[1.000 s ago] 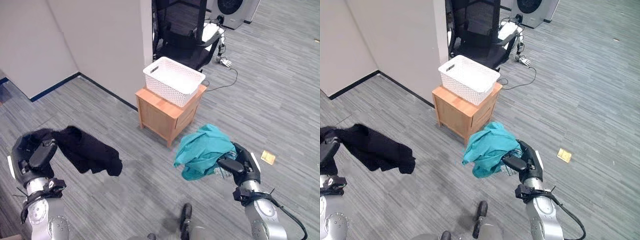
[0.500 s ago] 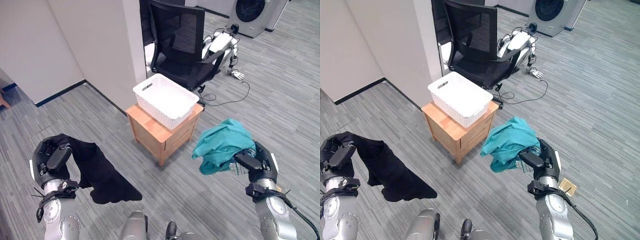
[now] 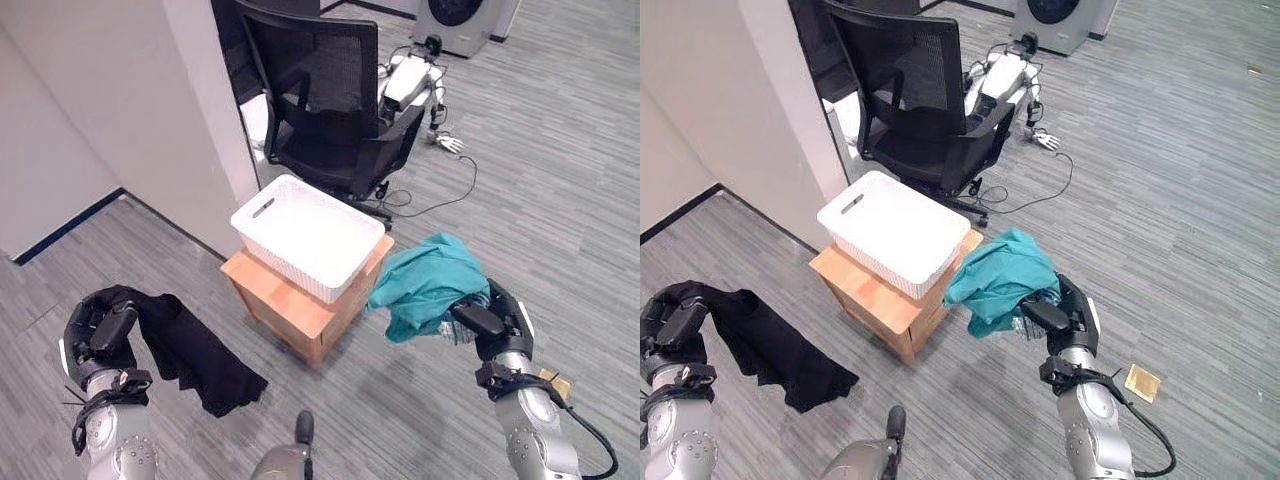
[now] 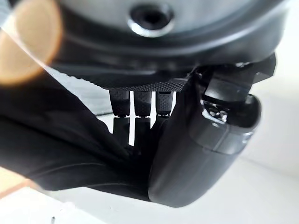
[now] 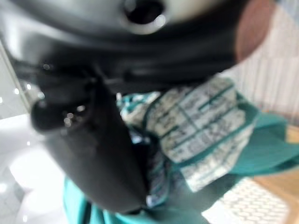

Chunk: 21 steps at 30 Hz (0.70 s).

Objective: Pick up bed clothes into laundry basket.

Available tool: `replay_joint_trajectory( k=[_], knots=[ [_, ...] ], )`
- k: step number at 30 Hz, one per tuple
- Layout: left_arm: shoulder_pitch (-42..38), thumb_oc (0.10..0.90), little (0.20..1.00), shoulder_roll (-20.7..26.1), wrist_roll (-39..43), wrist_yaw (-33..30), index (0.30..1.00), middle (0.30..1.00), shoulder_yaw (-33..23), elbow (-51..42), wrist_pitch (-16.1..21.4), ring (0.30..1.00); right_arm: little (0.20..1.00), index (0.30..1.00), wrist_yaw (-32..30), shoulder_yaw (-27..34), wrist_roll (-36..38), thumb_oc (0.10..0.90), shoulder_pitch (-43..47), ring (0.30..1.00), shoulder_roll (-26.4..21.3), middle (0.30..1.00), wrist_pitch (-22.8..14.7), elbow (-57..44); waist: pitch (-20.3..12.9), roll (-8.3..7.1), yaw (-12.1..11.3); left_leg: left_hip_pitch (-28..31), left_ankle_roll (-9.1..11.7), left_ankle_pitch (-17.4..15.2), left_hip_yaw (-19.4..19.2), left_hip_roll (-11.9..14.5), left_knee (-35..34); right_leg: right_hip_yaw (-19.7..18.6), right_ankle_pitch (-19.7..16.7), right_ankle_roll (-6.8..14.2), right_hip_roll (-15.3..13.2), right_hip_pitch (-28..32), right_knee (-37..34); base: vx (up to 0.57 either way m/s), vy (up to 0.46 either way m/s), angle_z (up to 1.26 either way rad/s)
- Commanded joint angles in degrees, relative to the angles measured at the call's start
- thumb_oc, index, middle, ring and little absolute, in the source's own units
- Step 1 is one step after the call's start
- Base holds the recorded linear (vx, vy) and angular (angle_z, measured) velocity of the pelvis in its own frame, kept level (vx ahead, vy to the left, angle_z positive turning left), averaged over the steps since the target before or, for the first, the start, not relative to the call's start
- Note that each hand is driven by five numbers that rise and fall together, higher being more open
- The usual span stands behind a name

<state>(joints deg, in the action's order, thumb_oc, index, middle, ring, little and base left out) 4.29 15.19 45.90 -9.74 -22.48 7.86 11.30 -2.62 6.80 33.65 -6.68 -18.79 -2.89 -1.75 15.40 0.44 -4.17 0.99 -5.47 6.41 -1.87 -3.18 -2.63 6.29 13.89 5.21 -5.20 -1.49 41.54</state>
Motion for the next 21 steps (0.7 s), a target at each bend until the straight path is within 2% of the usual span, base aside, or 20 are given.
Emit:
replay_joint_trajectory(
  k=[1, 2, 3, 4, 6, 7, 8, 9, 10, 11, 12, 13, 14, 16, 17, 19, 20, 21],
  knots=[
    [-3.6, 0.400, 0.300, 9.7, -2.9, 1.7, 0.300, 0.300, -2.0, -9.0, 5.8, 0.300, 0.300, 0.300, 0.6, 2.5, -3.0, 0.400, 7.4, 0.300, -1.7, 0.300, -4.7, -3.8, -3.8, -0.44, -0.5, 2.4, 3.5, -2.9, -1.4, 4.2, 0.2, 0.9, -19.5, 2.4, -6.8, -3.5, -11.6, 0.12, 0.081, 0.27],
    [-3.6, 0.400, 0.300, 9.7, -2.9, 1.6, 0.300, 0.300, -2.0, -9.0, 5.8, 0.300, 0.300, 0.300, 0.7, 2.6, -2.9, 0.400, 7.4, 0.300, -1.7, 0.300, -4.7, -3.8, -3.8, -0.42, -0.4, 2.5, 3.5, -2.9, -1.3, 4.2, 0.0, 1.0, -19.4, 2.4, -6.8, -3.4, -11.6, 0.26, 0.085, 0.29],
    [-3.7, 0.400, 0.300, 10.5, -2.8, 2.5, 0.300, 0.300, -1.4, -9.4, 5.4, 0.300, 0.300, 0.300, 0.4, 4.0, -3.5, 0.400, 7.2, 0.300, -3.1, 0.300, -4.2, -3.4, -3.6, -0.85, 0.5, 3.4, 3.9, -3.1, -0.1, 3.8, -0.5, 0.4, -18.4, 1.9, -5.2, -5.2, -16.6, 0.15, -0.006, 0.31],
    [-3.8, 0.400, 0.300, 10.5, -2.7, 2.5, 0.300, 0.300, -1.4, -9.4, 5.4, 0.300, 0.300, 0.300, 0.4, 4.0, -3.5, 0.400, 7.2, 0.300, -3.1, 0.300, -4.2, -3.3, -3.6, -0.71, 0.6, 3.5, 3.9, -3.3, 0.0, 3.9, -0.5, 0.6, -18.4, 1.8, -5.0, -4.9, -16.9, 0.21, -0.009, 0.42],
    [-4.3, 0.400, 0.300, 11.1, -2.1, 2.9, 0.300, 0.300, -0.6, -9.1, 5.1, 0.300, 0.300, 0.300, -0.7, 5.5, -4.3, 0.400, 7.8, 0.300, -5.3, 0.300, -4.5, -3.0, -3.4, -1.29, 1.2, 3.6, 4.1, -3.5, 1.6, 3.3, -0.4, -0.9, -17.6, 1.6, -2.9, -4.2, -21.9, 0.13, -0.029, 0.49],
    [-4.6, 0.400, 0.300, 11.5, -2.4, 2.9, 0.300, 0.300, -0.2, -8.9, 5.0, 0.300, 0.300, 0.300, -0.9, 6.1, -4.9, 0.400, 8.2, 0.300, -6.7, 0.300, -4.6, -3.0, -3.5, -1.93, 1.5, 3.4, 4.2, -3.7, 2.3, 2.8, -0.6, -2.6, -16.9, 1.5, -1.9, -4.0, -25.6, 0.15, -0.046, 0.52],
    [-5.3, 0.400, 0.300, 12.2, -2.6, 3.0, 0.300, 0.300, 0.9, -8.1, 5.0, 0.300, 0.300, 0.300, -1.3, 7.3, -5.8, 0.400, 9.7, 0.300, -10.1, 0.300, -4.9, -1.8, -3.7, -2.52, 1.6, 3.6, 4.3, -4.0, 3.7, 2.4, -0.8, -4.3, -16.7, 1.3, -0.5, -3.2, -29.7, 0.12, -0.033, 0.50],
    [-5.4, 0.400, 0.300, 12.1, -2.6, 3.0, 0.300, 0.300, 0.9, -8.1, 5.0, 0.300, 0.300, 0.300, -1.2, 7.3, -5.8, 0.400, 9.8, 0.300, -10.3, 0.300, -5.0, -1.6, -3.7, -2.42, 1.6, 3.7, 4.3, -4.0, 3.8, 2.4, -0.8, -4.2, -16.7, 1.2, -0.5, -3.1, -29.9, 0.07, -0.027, 0.57],
    [-5.8, 0.400, 0.300, 12.2, -2.3, 3.2, 0.300, 0.300, 1.2, -7.5, 4.8, 0.300, 0.300, 0.300, -1.2, 8.3, -5.9, 0.400, 9.9, 0.300, -12.0, 0.300, -4.8, -1.6, -4.0, -3.01, 1.6, 3.2, 4.4, -3.7, 4.2, 2.1, -0.8, -4.8, -16.6, 1.0, -0.3, -2.1, -32.3, 0.06, -0.028, 0.52],
    [-5.2, 0.400, 0.300, 12.0, -2.5, 3.6, 0.300, 0.300, 0.8, -7.3, 5.0, 0.300, 0.300, 0.300, -1.1, 9.4, -6.8, 0.400, 10.8, 0.300, -14.4, 0.300, -4.7, -1.5, -4.9, -3.54, 1.0, 3.8, 4.5, -4.2, 3.8, 2.1, -1.6, -3.7, -15.7, 0.9, -0.7, -0.7, -34.0, 0.05, -0.035, 0.55],
    [-4.8, 0.400, 0.300, 11.4, -2.1, 4.1, 0.300, 0.300, 0.9, -7.4, 4.8, 0.300, 0.300, 0.300, -1.3, 9.5, -6.7, 0.400, 11.3, 0.300, -16.0, 0.300, -5.2, -0.7, -5.2, -3.47, 0.7, 3.6, 4.5, -3.7, 3.9, 2.0, -1.7, -3.4, -16.0, 0.7, -0.7, 0.3, -35.5, 0.11, -0.050, 0.30],
    [-3.8, 0.400, 0.300, 10.9, -1.7, 4.3, 0.300, 0.300, 0.6, -7.2, 4.9, 0.300, 0.300, 0.300, -0.9, 9.6, -7.0, 0.400, 13.8, 0.300, -20.6, 0.300, -5.3, 0.5, -6.1, -3.48, 0.2, 3.6, 4.7, -3.7, 3.8, 2.2, -2.0, -2.3, -15.8, 0.6, -0.6, 1.3, -36.9, 0.04, -0.037, 0.16],
    [-3.8, 0.400, 0.300, 10.9, -1.7, 4.3, 0.300, 0.300, 0.5, -7.2, 4.9, 0.300, 0.300, 0.300, -0.9, 9.6, -7.0, 0.400, 13.9, 0.300, -20.7, 0.300, -5.3, 0.5, -6.0, -3.45, 0.2, 3.6, 4.7, -3.7, 3.8, 2.2, -2.0, -2.3, -15.9, 0.6, -0.6, 1.3, -36.9, 0.06, -0.054, -0.01],
    [-2.5, 0.400, 0.300, 11.3, -0.3, 4.9, 0.300, 0.300, 0.4, -7.3, 4.8, 0.300, 0.300, 0.300, 0.6, 8.6, -6.0, 0.400, 17.1, 0.300, -28.5, 0.300, -5.6, 2.7, -6.6, -3.94, -0.5, 3.3, 5.1, -3.6, 4.5, 2.3, -1.8, -2.0, -15.8, 0.3, -0.4, 2.5, -38.4, 0.04, -0.065, 0.00],
    [-2.5, 0.400, 0.300, 11.3, -0.3, 4.9, 0.300, 0.300, 0.4, -7.3, 4.8, 0.300, 0.300, 0.300, 0.6, 8.5, -6.0, 0.400, 17.2, 0.300, -28.5, 0.300, -5.6, 2.7, -6.6, -3.92, -0.5, 3.3, 5.1, -3.6, 4.5, 2.3, -1.8, -1.9, -15.8, 0.3, -0.4, 2.5, -38.5, 0.03, -0.064, 0.02],
    [-1.5, 0.400, 0.300, 11.6, 0.8, 5.8, 0.300, 0.300, 1.8, -7.1, 4.7, 0.300, 0.300, 0.300, 2.6, 4.0, -3.8, 0.400, 23.0, 0.300, -34.7, 0.300, -5.6, 4.0, -7.1, -4.61, -1.7, 3.5, 5.6, -3.8, 4.6, 2.6, -1.6, -0.9, -16.0, 0.1, -0.6, 4.1, -40.4, 0.05, -0.069, 0.07],
    [-1.4, 0.400, 0.300, 11.5, 0.8, 5.8, 0.300, 0.300, 1.6, -7.1, 4.7, 0.300, 0.300, 0.300, 2.7, 3.6, -3.7, 0.400, 23.5, 0.300, -34.8, 0.300, -5.7, 4.3, -7.0, -4.52, -1.5, 3.5, 5.6, -3.8, 4.6, 2.6, -1.6, -0.9, -16.1, 0.1, -0.6, 4.2, -40.5, 0.05, -0.086, 0.02],
    [-0.6, 0.400, 0.300, 12.0, 1.7, 6.2, 0.300, 0.300, 2.3, -7.6, 4.6, 0.300, 0.300, 0.300, 3.7, -0.1, -2.6, 0.400, 27.7, 0.300, -38.6, 0.300, -5.2, 5.9, -7.4, -4.92, -2.4, 3.5, 5.9, -3.8, 4.7, 2.8, -1.6, -0.7, -16.2, 0.1, -0.5, 5.0, -41.6, 0.02, -0.040, -0.05]
  ],
)
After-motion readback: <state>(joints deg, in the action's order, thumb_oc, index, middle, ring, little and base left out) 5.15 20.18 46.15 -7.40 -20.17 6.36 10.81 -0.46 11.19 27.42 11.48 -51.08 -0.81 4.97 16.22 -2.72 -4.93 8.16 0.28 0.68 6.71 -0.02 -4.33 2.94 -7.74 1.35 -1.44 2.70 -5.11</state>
